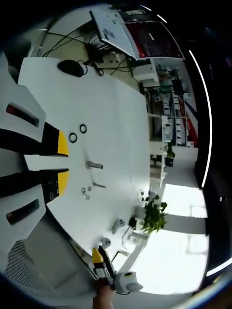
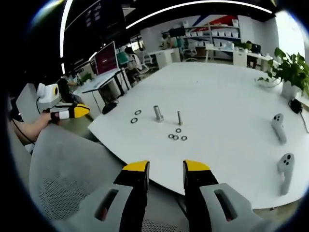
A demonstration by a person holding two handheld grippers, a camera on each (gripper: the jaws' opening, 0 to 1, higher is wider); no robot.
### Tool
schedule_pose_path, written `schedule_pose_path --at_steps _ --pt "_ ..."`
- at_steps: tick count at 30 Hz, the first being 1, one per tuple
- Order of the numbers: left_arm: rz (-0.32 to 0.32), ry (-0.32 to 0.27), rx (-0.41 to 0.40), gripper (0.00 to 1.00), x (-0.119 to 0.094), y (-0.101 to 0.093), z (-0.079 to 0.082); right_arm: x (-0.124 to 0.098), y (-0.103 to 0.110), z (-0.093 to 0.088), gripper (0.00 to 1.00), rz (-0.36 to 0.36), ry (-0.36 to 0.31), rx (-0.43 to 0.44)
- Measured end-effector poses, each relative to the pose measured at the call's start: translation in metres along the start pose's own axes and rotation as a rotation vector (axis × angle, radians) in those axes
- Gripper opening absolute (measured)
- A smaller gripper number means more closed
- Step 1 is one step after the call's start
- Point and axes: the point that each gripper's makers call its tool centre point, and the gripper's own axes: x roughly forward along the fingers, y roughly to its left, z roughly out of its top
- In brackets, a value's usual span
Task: Place the washer onto the threaded stud by aligning its center hole with the stud, sliding it down to the base, and recovering from edge contact or off-axis alignment until the washer reaches the visible bottom stop.
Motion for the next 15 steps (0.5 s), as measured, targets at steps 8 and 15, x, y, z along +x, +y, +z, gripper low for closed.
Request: schedule_pose_path --at_steps 8,15 --pt "0.000 0.007 0.000 0.06 0.0002 0.0003 -0.0014 0.0012 0.0023 -0.0029 0.30 0.011 0.016 -0.012" --pt "-0.001 0.014 0.002 0.07 0.0005 0.0001 -0.0030 0.0025 0.0047 -0.0077 0.30 0.021 0.041 -0.014"
